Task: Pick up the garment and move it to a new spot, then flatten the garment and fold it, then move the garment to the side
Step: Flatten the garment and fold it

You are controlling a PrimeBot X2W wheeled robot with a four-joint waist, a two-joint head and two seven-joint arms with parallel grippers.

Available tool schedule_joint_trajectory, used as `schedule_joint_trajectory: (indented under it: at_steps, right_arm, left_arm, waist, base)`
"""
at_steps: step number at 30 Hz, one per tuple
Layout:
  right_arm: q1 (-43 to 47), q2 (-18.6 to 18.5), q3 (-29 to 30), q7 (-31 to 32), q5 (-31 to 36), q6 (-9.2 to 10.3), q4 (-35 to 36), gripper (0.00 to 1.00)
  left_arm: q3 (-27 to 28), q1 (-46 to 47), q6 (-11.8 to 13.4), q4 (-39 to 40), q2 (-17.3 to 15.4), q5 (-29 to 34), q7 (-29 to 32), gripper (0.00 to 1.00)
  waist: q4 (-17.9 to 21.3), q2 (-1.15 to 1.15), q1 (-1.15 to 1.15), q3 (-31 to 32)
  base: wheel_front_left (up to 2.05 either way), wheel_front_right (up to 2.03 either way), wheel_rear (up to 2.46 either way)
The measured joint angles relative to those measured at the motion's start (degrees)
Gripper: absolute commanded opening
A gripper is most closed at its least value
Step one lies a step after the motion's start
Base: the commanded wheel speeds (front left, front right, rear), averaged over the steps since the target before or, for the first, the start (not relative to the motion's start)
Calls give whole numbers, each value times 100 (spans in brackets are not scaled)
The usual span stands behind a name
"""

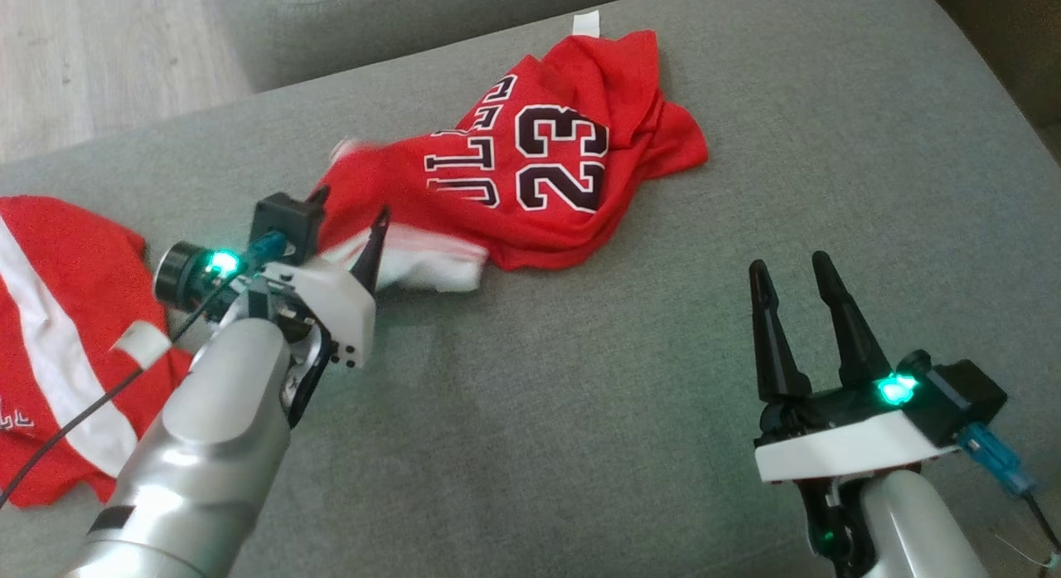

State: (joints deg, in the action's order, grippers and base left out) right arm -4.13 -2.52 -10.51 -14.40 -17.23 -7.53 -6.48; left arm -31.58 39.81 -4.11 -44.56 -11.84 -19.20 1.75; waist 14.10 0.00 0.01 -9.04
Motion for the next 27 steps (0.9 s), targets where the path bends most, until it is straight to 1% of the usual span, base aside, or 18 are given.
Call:
schedule_joint_trajectory:
  at_steps: [3, 6, 9, 12, 14, 19, 22, 23, 27]
  right_arm:
    - [1, 0, 15, 0, -1, 0, 1, 100]
    - [5, 0, 74, 0, -1, 0, 0, 100]
    - [16, 0, 162, 0, 1, 0, 1, 100]
    - [58, 0, 286, 0, 12, 0, 12, 100]
    - [128, -1, 381, 0, 32, 0, 20, 100]
    - [305, 1, 600, 0, 127, 0, 19, 100]
    - [396, 0, 747, 0, 166, 0, 16, 100]
    - [454, 1, 776, 0, 183, 0, 15, 100]
    - [497, 2, 745, 0, 261, 0, -7, 100]
  left_arm:
    - [45, 14, 4, -174, 8, -99, -122, 100]
    - [83, 22, 31, -208, 12, -100, -402, 100]
    - [277, 7, 225, -98, 21, -219, -902, 100]
    - [420, -133, 367, 231, 48, -315, -1313, 100]
    - [439, -400, 435, 495, 102, -352, -1451, 100]
    - [535, -1578, 765, 1222, 248, -410, -1586, 100]
    - [552, -2180, 877, 1615, 374, -411, -1603, 100]
    - [547, -2453, 914, 1834, 438, -410, -1604, 100]
    - [546, -2696, 923, 2001, 483, -380, -1604, 100]
  waist:
    - [-14, 0, -1, 30]
    - [-83, 0, 0, 80]
    - [-185, 0, -1, 150]
    - [-330, 0, -1, 229]
    - [-453, 0, -1, 276]
    - [-786, 0, -1, 404]
    - [-997, 0, -1, 478]
    - [-1124, 0, -1, 526]
    - [-1249, 0, -2, 601]
  base:
    - [0, 0, 0]
    - [0, 0, 0]
    - [0, 0, 0]
    - [0, 0, 0]
    - [0, 0, 0]
    - [0, 0, 0]
    - [0, 0, 0]
    - [0, 0, 0]
    - [0, 0, 0]
